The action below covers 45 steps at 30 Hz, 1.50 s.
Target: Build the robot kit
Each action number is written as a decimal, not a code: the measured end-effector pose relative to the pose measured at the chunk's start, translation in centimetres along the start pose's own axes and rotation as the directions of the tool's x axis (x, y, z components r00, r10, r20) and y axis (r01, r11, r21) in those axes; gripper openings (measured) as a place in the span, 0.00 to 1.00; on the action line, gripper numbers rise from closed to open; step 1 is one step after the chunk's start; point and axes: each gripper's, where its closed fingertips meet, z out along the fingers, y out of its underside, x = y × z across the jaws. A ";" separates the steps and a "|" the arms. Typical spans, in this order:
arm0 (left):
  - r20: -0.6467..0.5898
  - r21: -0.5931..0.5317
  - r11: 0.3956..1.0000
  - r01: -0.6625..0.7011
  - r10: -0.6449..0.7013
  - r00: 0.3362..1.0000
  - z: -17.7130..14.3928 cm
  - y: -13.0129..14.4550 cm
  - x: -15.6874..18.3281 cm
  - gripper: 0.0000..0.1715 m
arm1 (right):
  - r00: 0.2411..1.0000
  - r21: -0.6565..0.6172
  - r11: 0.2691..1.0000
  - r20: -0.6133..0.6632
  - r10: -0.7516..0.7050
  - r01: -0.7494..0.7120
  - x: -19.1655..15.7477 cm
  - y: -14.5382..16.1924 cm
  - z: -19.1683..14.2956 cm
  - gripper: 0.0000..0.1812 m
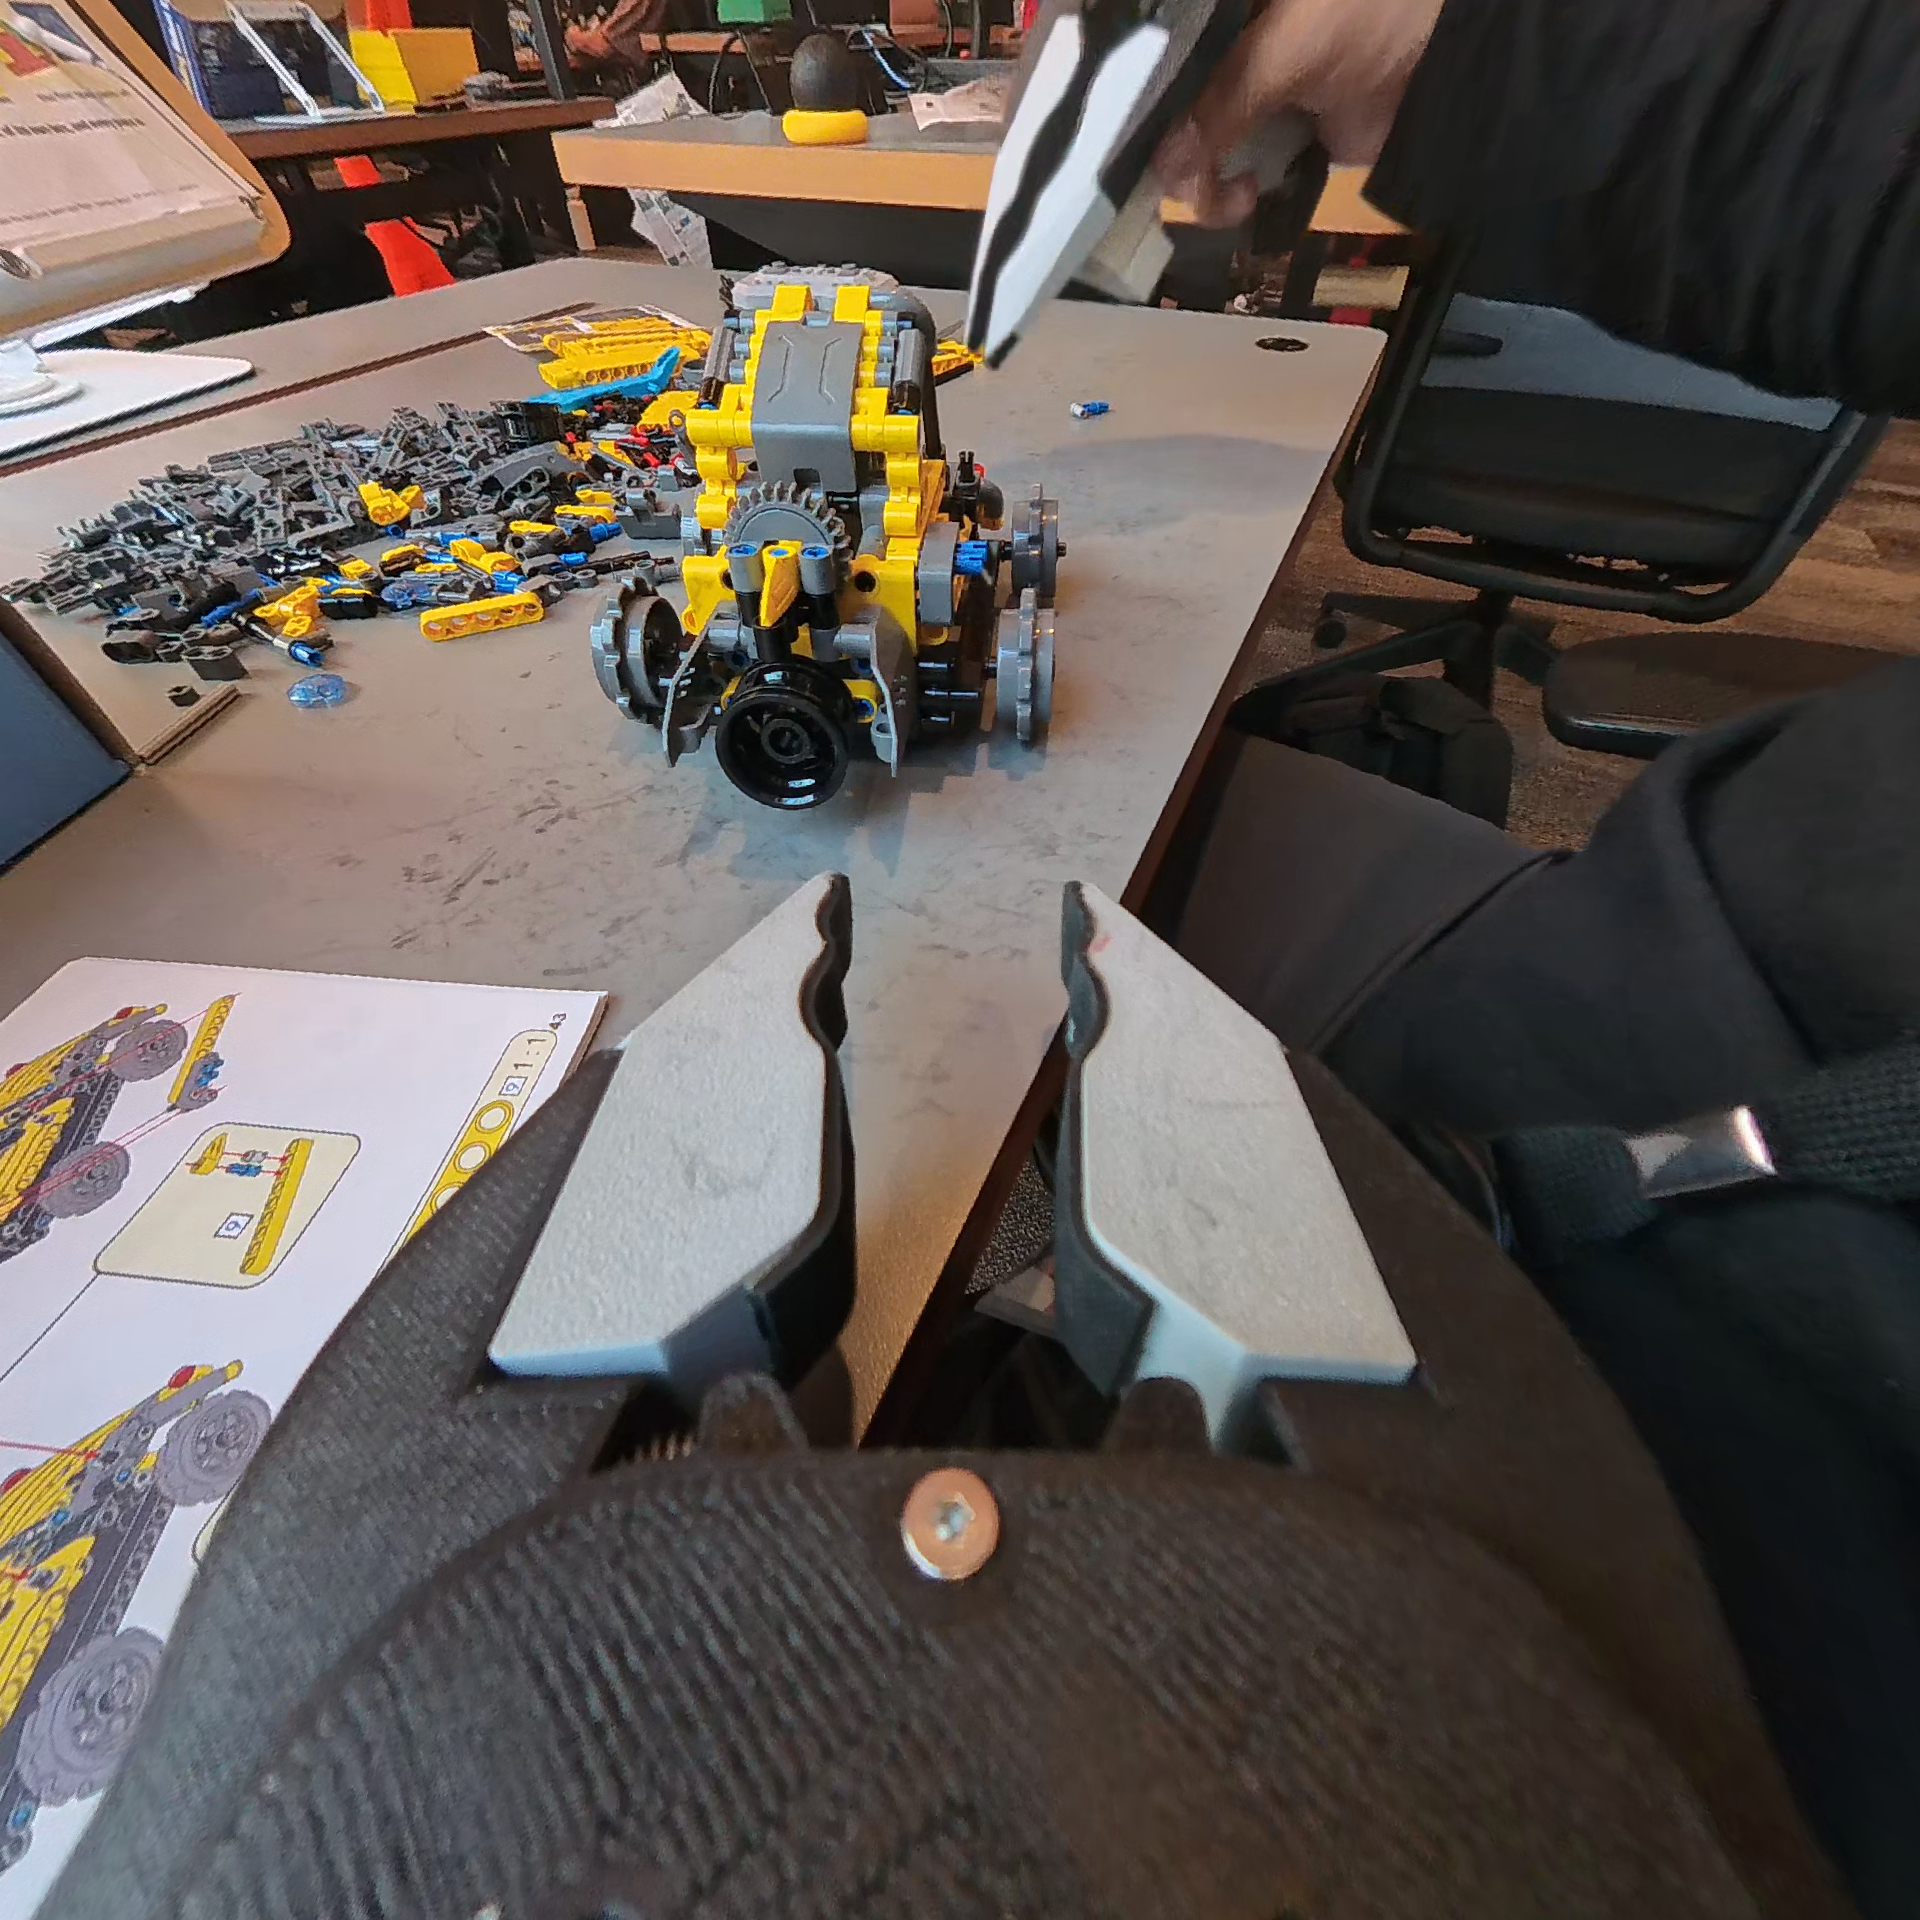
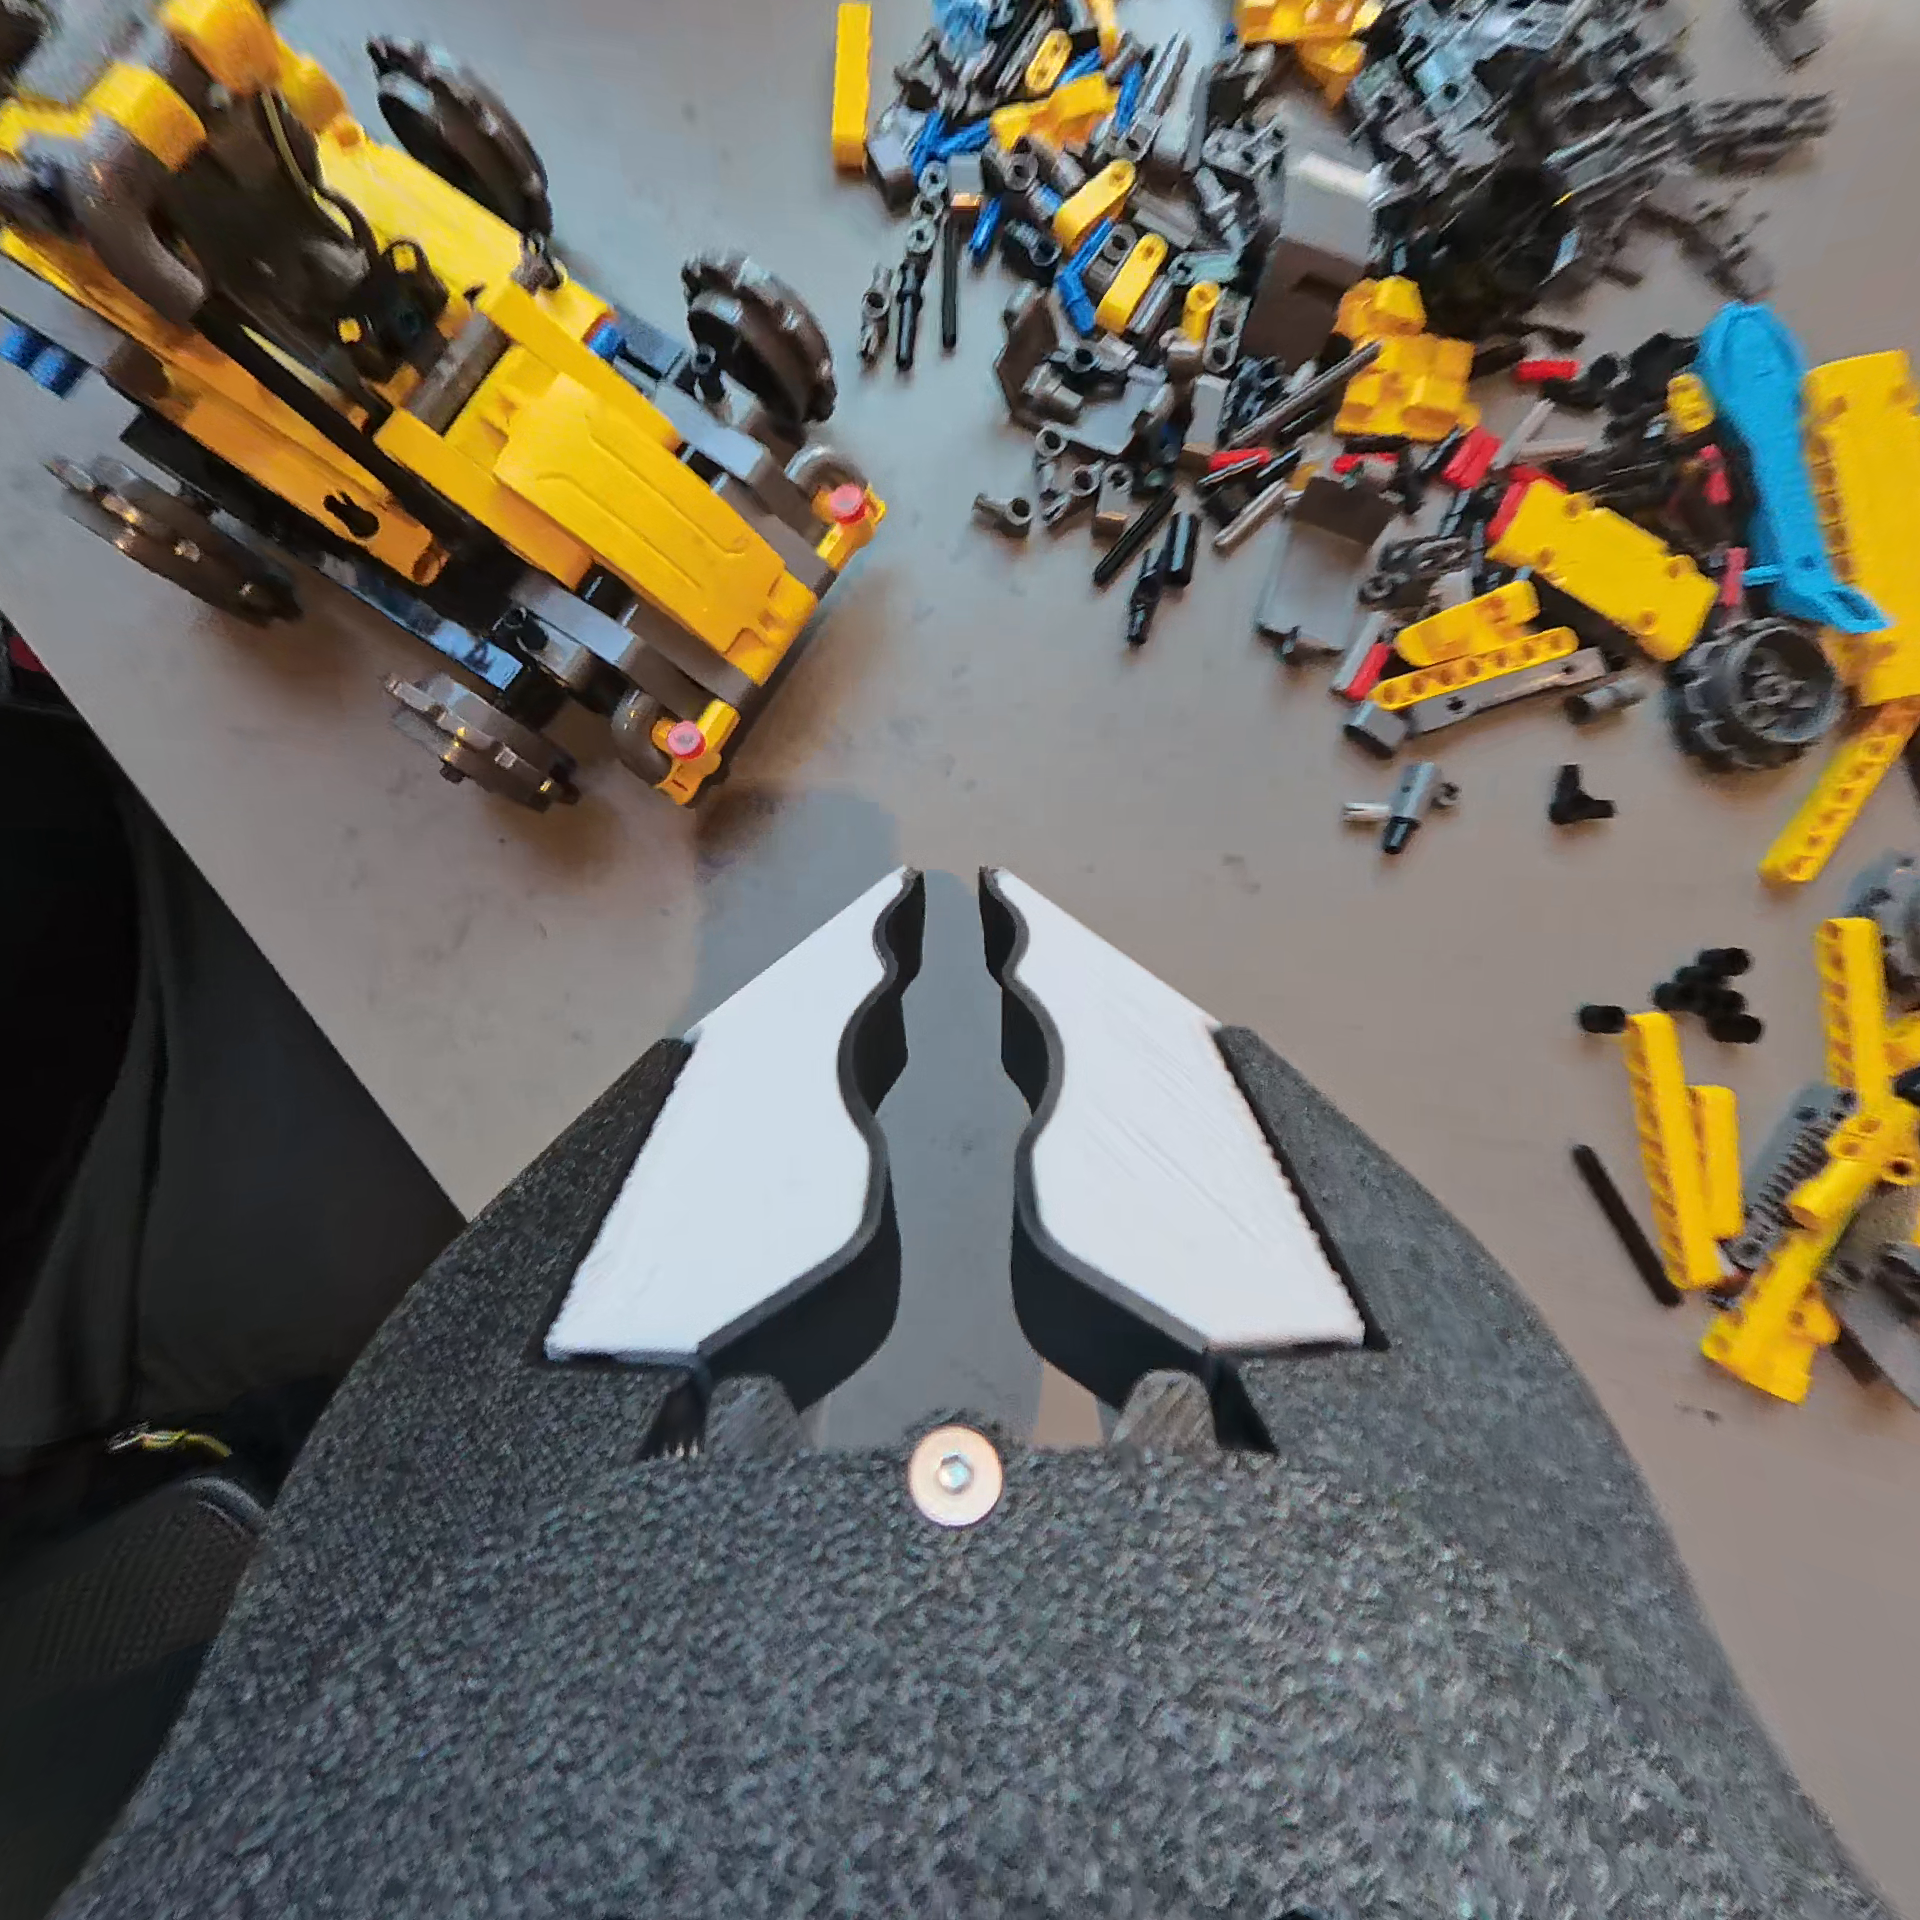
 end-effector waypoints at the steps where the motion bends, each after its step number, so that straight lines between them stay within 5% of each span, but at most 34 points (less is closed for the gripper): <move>1: 0.000 0.000 1.000 0.000 0.000 1.000 0.0 0.0 0.0 0.22 | 1.000 -0.017 1.000 0.008 0.001 -0.001 -0.3 0.4 0.7 0.06; 7: -0.005 0.001 1.000 0.002 -0.002 1.000 -0.1 0.0 0.1 0.22 | 0.998 -0.022 0.998 -0.021 0.054 -0.054 0.4 0.8 2.1 0.05; 22: 0.000 0.003 1.000 0.000 0.000 1.000 0.0 0.0 -0.1 0.21 | 0.992 0.160 0.985 -0.092 0.083 -0.068 3.2 -7.5 5.4 0.03; 28: -0.006 0.012 1.000 0.005 -0.005 1.000 0.0 -0.1 0.0 0.20 | 0.921 0.176 0.957 -0.278 0.272 -0.229 8.9 -7.0 5.1 0.03; 31: -0.008 0.012 1.000 0.006 -0.006 1.000 0.0 -0.1 0.0 0.20 | 0.935 0.141 0.959 -0.226 0.274 -0.247 9.2 -7.4 6.4 0.03; 35: -0.008 0.012 1.000 0.008 -0.007 1.000 0.0 -0.1 0.0 0.20 | 0.984 0.013 0.985 -0.047 0.170 -0.170 5.0 -9.5 9.3 0.03; 39: -0.010 0.012 1.000 0.005 -0.005 1.000 0.0 -0.1 0.0 0.20 | 0.992 0.043 0.997 0.114 0.055 -0.060 0.9 -14.0 10.2 0.04; 42: -0.014 0.016 1.000 -0.001 0.001 1.000 0.0 -0.1 0.0 0.20 | 0.999 0.064 0.997 -0.014 0.042 -0.041 3.5 -16.3 10.3 0.07; 45: -0.018 0.017 1.000 -0.002 0.003 1.000 0.0 -0.1 0.1 0.20 | 0.987 -0.050 0.997 -0.155 0.051 -0.060 7.1 -15.2 10.4 0.07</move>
